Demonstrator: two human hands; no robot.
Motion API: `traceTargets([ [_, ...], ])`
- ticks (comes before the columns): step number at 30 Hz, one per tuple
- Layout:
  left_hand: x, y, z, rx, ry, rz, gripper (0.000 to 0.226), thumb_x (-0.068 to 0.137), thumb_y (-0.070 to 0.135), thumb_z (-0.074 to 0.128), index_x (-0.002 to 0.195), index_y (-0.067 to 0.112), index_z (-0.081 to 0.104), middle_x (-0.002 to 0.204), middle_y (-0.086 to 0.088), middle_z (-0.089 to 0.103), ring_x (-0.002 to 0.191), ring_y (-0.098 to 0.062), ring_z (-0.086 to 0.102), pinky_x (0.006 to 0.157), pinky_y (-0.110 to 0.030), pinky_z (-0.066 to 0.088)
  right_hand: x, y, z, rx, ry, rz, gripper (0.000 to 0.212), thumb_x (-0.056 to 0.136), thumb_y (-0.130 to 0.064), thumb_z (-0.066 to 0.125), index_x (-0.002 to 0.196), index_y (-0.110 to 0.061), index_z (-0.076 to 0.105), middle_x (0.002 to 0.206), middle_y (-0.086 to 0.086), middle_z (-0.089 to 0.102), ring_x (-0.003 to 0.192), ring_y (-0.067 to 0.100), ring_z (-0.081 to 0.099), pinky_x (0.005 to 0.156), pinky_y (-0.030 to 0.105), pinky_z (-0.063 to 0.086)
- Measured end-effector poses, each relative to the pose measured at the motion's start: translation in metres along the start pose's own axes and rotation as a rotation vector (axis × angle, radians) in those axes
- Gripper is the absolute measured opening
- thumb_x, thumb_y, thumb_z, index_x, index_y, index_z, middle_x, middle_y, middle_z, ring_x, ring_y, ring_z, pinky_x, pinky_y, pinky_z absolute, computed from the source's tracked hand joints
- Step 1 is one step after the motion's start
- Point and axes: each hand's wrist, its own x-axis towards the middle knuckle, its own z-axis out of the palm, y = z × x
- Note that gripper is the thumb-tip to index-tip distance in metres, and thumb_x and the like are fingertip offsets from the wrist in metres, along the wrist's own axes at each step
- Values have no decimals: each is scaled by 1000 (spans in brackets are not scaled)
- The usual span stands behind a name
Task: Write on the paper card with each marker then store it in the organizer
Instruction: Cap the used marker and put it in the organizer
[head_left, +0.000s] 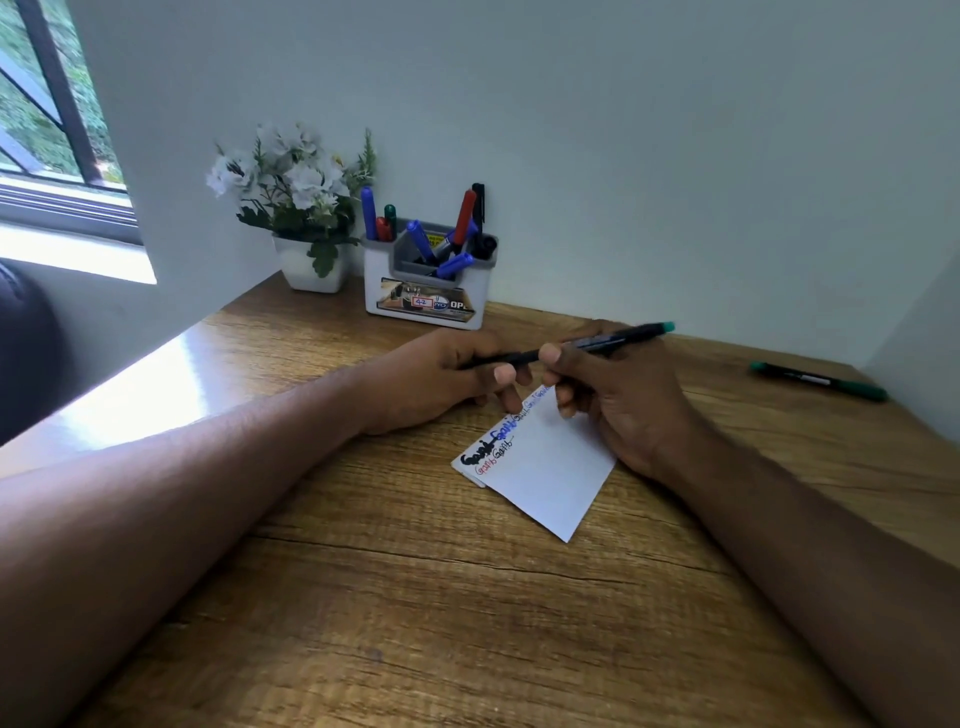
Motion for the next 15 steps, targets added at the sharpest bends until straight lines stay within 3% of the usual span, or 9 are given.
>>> traceTargets([
  [2,0,1,2,43,14,27,17,99,28,47,96,41,59,92,16,67,85,12,58,68,-2,41,-1,0,5,-73,-25,4,10,76,-12,77,76,-9,67,59,8,66,45,17,53,42,24,43],
  [7,4,-5,10,36,112,68,15,99,26,46,91,28,59,72,8,57,62,6,52,58,-8,41,4,-6,14,-118,41,6,21,79,-14,76,62,-11,64,48,4,58,36,13,43,36,20,34],
  [10,5,-11,10,44,148,75,15,98,26,49,96,21,63,82,-6,64,65,1,52,59,-11,42,4,-6,20,-148,23,10,18,81,-14,74,67,-10,63,48,3,58,35,10,45,35,19,34],
  [12,4,-12,9,39,151,85,15,97,25,50,93,28,64,84,-3,66,68,-3,55,61,-13,44,4,-6,24,-136,3,-3,18,83,-11,72,68,-9,62,47,2,59,34,8,45,34,18,33],
  [15,4,-8,10,23,157,95,20,98,20,49,86,32,60,68,19,62,62,7,54,56,-6,40,5,-6,25,-151,12,-8,19,84,-15,72,69,-11,61,52,5,57,37,9,42,36,20,32],
])
